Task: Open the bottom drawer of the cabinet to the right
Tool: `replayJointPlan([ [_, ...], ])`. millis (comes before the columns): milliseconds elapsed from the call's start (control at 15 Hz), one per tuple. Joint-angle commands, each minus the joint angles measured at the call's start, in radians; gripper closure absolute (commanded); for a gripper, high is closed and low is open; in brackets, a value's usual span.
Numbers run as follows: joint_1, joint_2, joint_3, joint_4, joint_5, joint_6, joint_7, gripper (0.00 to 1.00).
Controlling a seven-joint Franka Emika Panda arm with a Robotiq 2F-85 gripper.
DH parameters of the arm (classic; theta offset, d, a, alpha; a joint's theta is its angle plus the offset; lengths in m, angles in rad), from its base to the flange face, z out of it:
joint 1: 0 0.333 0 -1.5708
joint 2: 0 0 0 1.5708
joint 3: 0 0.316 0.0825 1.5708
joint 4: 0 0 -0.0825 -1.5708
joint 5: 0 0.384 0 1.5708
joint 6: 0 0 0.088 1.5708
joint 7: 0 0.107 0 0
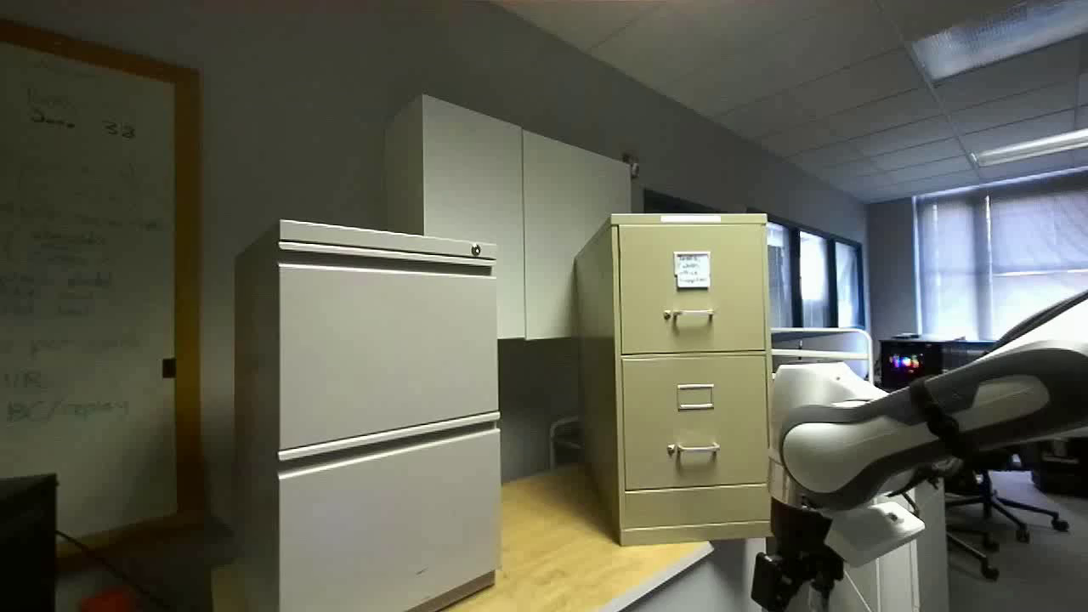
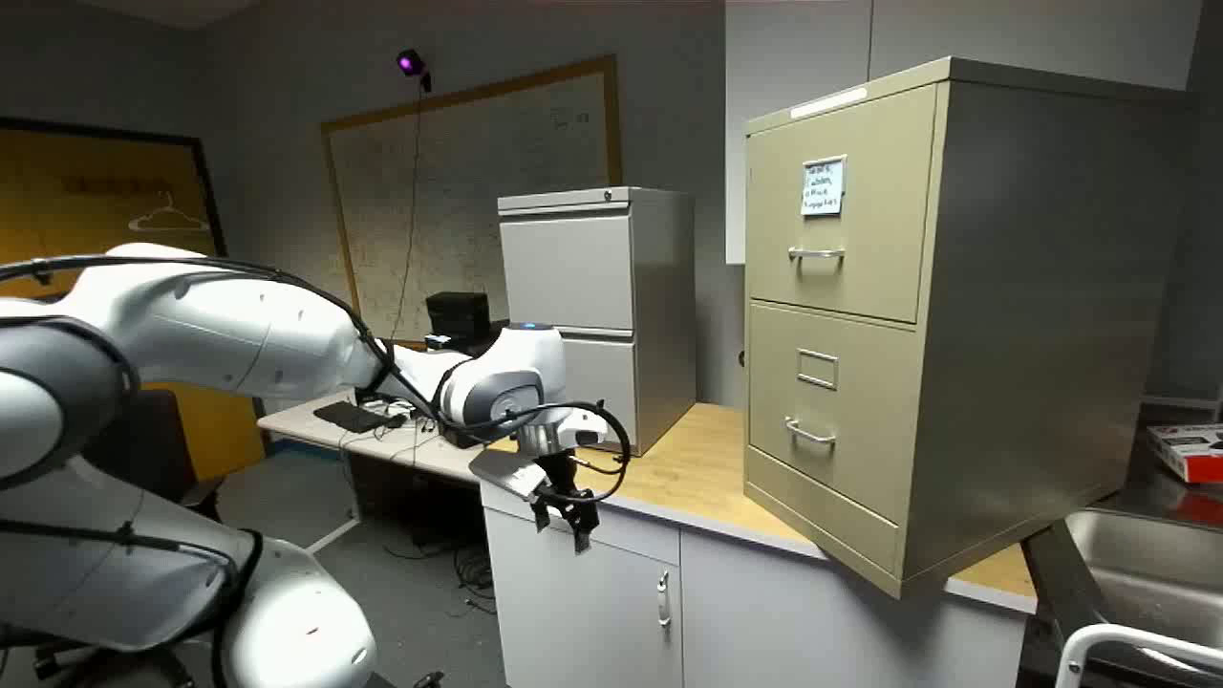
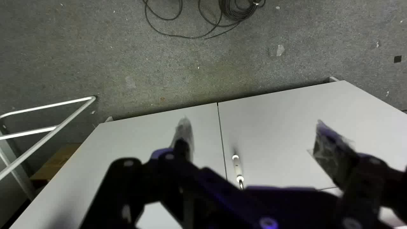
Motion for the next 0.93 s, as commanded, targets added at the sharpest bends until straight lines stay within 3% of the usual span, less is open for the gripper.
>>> replayJointPlan([
  [0, -0.001, 0.0, 0.001, 0.002, 0.001, -0.003, -0.001, 0.0],
  [867, -0.002, 0.011, 0.002, 0.0, 0.016, 0.015, 0.019, 0.0],
])
